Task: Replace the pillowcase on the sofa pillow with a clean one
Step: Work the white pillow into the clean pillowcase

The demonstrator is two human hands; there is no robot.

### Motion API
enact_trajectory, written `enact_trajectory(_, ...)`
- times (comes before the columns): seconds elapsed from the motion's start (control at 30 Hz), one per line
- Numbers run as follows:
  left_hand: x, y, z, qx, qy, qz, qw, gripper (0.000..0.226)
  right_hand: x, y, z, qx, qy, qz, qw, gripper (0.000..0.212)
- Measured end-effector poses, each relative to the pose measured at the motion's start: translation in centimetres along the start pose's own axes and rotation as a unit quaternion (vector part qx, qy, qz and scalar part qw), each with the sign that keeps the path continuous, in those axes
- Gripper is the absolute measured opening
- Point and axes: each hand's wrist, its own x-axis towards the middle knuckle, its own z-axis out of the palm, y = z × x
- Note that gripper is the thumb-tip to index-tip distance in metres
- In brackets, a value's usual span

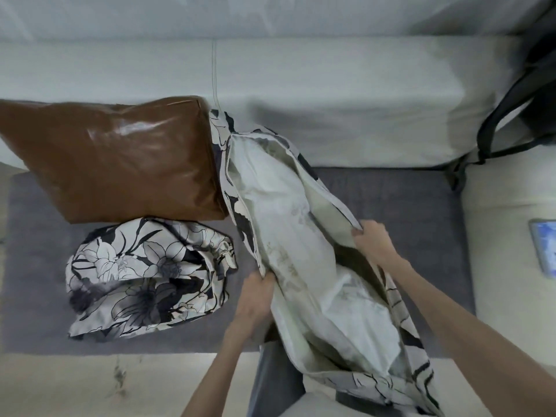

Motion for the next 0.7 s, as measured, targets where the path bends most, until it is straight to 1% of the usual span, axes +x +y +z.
enact_trajectory(0.03,-0.4,0.4,0.0,0.022,0.013,0.023,0.999,0.035,-0.2,-0.6,-0.8,-0.002,0.075,-0.042,0.996,0.018)
enact_trajectory(0.07,-0.7,0.5,-0.1,0.028,0.022,0.024,0.999,0.035,-0.7,-1.2,-1.9,-0.004,0.145,-0.079,0.986,0.015)
enact_trajectory(0.1,-1.3,1.2,-0.1,0.003,0.022,0.017,1.000,0.030,-1.2,-1.9,-3.1,-0.006,0.187,-0.110,0.976,0.015)
enact_trajectory(0.13,-1.9,2.1,0.1,-0.030,0.013,0.010,0.999,0.025,-2.0,-2.7,-4.3,-0.009,0.207,-0.132,0.969,0.018)
enact_trajectory(0.17,-2.5,3.4,0.4,-0.036,0.008,0.016,0.999,0.026,-2.4,-3.5,-5.6,-0.024,0.212,-0.147,0.966,0.018)
enact_trajectory(0.2,-3.3,4.8,0.8,-0.039,0.021,0.033,0.998,0.030,-2.9,-4.4,-6.8,-0.046,0.204,-0.159,0.965,0.016)
enact_trajectory(0.27,-3.9,8.2,1.7,-0.057,0.057,0.071,0.994,0.032,-3.7,-6.3,-9.0,-0.074,0.220,-0.200,0.952,0.016)
enact_trajectory(0.33,-4.5,11.5,2.3,-0.124,0.073,0.080,0.986,0.030,-5.2,-7.6,-10.3,-0.070,0.235,-0.241,0.939,0.015)
enact_trajectory(0.37,-5.2,12.6,2.3,-0.143,0.065,0.082,0.984,0.031,-6.0,-7.7,-10.7,-0.083,0.221,-0.257,0.937,0.016)
enact_trajectory(0.4,-6.2,12.9,2.1,-0.142,0.067,0.094,0.983,0.034,-7.0,-7.5,-11.1,-0.107,0.194,-0.259,0.940,0.019)
enact_trajectory(0.43,-7.3,12.7,2.1,-0.134,0.065,0.115,0.982,0.039,-7.6,-7.1,-11.8,-0.129,0.184,-0.254,0.941,0.020)
enact_trajectory(0.47,-8.5,11.9,2.0,-0.144,0.051,0.131,0.980,0.043,-8.4,-6.7,-13.0,-0.140,0.205,-0.249,0.936,0.018)
enact_trajectory(0.53,-11.4,9.1,1.8,-0.179,0.012,0.116,0.977,0.044,-10.0,-5.4,-15.1,-0.097,0.323,-0.247,0.908,0.015)
enact_trajectory(0.57,-12.1,8.6,2.1,-0.186,0.008,0.102,0.977,0.042,-10.2,-5.1,-16.2,-0.079,0.353,-0.239,0.901,0.015)
enact_trajectory(0.6,-12.3,8.4,2.5,-0.181,0.005,0.091,0.979,0.039,-10.2,-5.0,-16.8,-0.097,0.341,-0.227,0.907,0.022)
enact_trajectory(0.63,-12.4,8.7,3.1,-0.178,0.015,0.078,0.981,0.038,-10.2,-4.8,-17.2,-0.138,0.300,-0.229,0.916,0.031)
enact_trajectory(0.67,-13.0,9.5,3.5,-0.182,0.013,0.082,0.980,0.038,-10.6,-5.0,-17.7,-0.157,0.263,-0.235,0.922,0.037)
enact_trajectory(0.7,-13.5,10.6,3.9,-0.173,0.012,0.109,0.979,0.039,-10.6,-5.2,-18.5,-0.151,0.279,-0.258,0.912,0.037)
